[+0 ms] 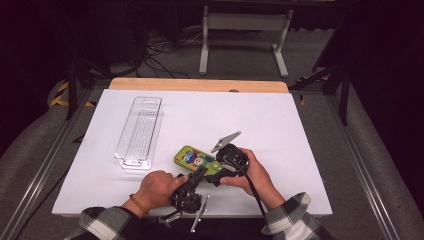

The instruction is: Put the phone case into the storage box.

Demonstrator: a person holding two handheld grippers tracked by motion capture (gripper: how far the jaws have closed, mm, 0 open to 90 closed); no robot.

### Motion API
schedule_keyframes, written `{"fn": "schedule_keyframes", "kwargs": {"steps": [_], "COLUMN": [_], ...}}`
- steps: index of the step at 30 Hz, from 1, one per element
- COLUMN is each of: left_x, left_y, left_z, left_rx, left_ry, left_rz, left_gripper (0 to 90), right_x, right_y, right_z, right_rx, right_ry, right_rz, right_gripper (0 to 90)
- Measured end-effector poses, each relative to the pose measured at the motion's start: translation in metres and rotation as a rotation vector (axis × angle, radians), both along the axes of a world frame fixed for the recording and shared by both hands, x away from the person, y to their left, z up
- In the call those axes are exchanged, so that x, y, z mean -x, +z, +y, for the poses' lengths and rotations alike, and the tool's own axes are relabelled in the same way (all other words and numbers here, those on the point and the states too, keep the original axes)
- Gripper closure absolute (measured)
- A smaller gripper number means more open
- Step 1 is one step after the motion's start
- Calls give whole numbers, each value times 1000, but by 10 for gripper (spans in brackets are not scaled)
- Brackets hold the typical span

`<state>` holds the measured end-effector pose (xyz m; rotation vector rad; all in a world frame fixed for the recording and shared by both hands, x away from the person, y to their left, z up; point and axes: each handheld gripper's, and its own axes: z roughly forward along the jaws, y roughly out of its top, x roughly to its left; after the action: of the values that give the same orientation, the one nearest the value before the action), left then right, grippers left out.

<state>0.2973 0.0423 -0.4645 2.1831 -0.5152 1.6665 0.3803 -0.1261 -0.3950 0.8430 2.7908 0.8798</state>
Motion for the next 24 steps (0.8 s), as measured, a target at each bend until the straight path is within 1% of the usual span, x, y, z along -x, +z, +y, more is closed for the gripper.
{"fn": "schedule_keyframes", "kwargs": {"steps": [1,2,3,4,5,6,7,8,9,10,11,13,15,16,17,18,19,20,21,22,23,24], "left_x": [0,0,-2,-2,-3,-3,-3,-3,-4,-4,-4,-6,-7,-8,-9,-10,-10,-11,-11,-13,-14,-14], "left_y": [0,0,2,2,2,5,6,7,7,9,11,16,18,20,22,22,22,26,26,29,31,32], "left_z": [1,1,1,3,4,5,6,6,6,7,7,9,11,12,13,14,14,16,16,17,19,20], "left_rx": [13,29,32,52,64,41,47,59,84,109,132,155,170,183,200,220,220,244,244,262,288,302], "left_ry": [13,13,8,24,23,38,46,50,47,45,56,54,67,67,71,71,71,68,68,61,62,61], "left_rz": [19,21,10,27,25,9,14,14,23,32,46,53,71,78,95,109,109,128,128,146,168,181], "left_gripper": [787,787,787,787,787,787,787,787,787,787,788,788,788,788,789,789,789,789,789,789,789,789], "right_x": [0,0,1,1,1,2,3,4,6,7,9,14,17,19,20,22,22,23,23,24,24,25], "right_y": [1,2,3,5,7,9,11,13,15,16,18,23,27,30,32,34,34,37,37,38,39,40], "right_z": [-1,-2,-3,-4,-5,-7,-9,-11,-12,-14,-15,-17,-18,-19,-21,-23,-23,-26,-26,-28,-31,-33], "right_rx": [-5,-13,-21,-25,-30,-38,-49,-55,-57,-60,-64,-72,-77,-82,-88,-91,-91,-110,-110,-116,-126,-134], "right_ry": [-3,-1,-10,-18,-20,-25,-30,-31,-32,-32,-32,-25,-22,-20,-23,-27,-27,-33,-33,-39,-43,-51], "right_rz": [1,-6,-13,-21,-34,-46,-56,-60,-73,-89,-104,-152,-192,-226,-248,-281,-281,-316,-316,-327,-350,-370], "right_gripper": [155,152,144,134,122,118,124,127,127,127,127,130,132,138,143,143,143,144,144,144,144,147]}}
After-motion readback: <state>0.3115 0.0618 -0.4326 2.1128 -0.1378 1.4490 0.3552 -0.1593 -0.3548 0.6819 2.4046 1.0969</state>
